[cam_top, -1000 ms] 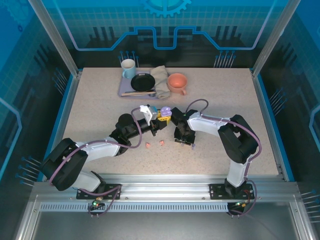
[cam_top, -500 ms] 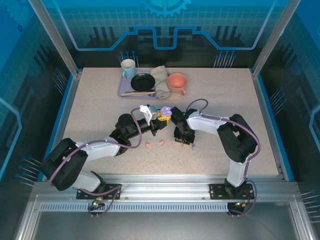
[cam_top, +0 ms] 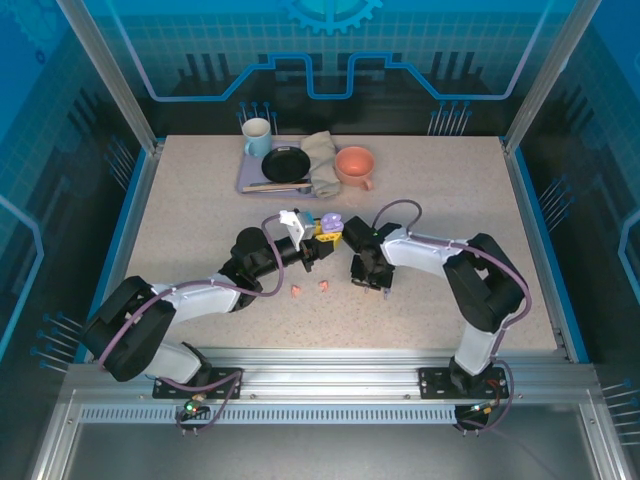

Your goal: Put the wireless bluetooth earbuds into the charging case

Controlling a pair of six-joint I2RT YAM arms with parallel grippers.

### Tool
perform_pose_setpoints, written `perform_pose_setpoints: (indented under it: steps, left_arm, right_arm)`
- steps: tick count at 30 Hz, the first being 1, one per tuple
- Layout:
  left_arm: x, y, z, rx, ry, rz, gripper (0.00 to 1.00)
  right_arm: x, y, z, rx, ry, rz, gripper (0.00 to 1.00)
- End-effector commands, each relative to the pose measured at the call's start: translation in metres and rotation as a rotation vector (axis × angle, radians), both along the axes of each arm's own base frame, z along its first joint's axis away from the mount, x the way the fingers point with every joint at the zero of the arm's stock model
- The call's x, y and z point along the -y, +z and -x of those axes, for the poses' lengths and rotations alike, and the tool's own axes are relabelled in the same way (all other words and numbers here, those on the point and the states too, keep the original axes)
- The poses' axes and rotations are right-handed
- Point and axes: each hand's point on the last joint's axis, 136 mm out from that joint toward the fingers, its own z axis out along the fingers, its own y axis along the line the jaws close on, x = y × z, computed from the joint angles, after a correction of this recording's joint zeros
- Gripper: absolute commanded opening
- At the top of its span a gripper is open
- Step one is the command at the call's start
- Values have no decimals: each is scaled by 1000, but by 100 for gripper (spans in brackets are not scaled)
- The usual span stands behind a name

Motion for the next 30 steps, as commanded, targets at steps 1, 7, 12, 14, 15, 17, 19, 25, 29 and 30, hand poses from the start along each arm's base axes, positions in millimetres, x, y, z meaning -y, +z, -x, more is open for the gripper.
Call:
perform_pose_setpoints:
  steps: [1,7,12,14,15,17,19,25,29,30]
  left_arm:
    - [3,25,0,56,-19,40,0]
    - [1,25,-1,56,-4,32,0]
    - [-2,26,-1,62,11,20,0]
    - [-3,27,-1,64,15,18,0]
    - [-4,27,-1,64,16,15,0]
    - [-4,28,-1,63,17,13,0]
    - [-4,28,0,61,14,11,0]
    - [-2,28,1,53,0,9,0]
    - [0,29,1,49,-16,5,0]
    - [1,28,1,46,-21,4,0]
  right_arm:
    - [18,4,1,36,10,42,18]
    - [30,18,3,90,11,46,18]
    - [42,39,2,167,3,40,17]
    - [46,50,-1,208,2,27,17]
    - [47,57,-3,234,1,18,17]
    - [48,72,-7,286,9,-2,17]
    - [49,93,-14,351,24,-27,17]
    - [43,164,-34,551,98,-92,17]
    - [35,214,-44,675,161,-137,18]
    - [31,227,-46,707,182,-154,18]
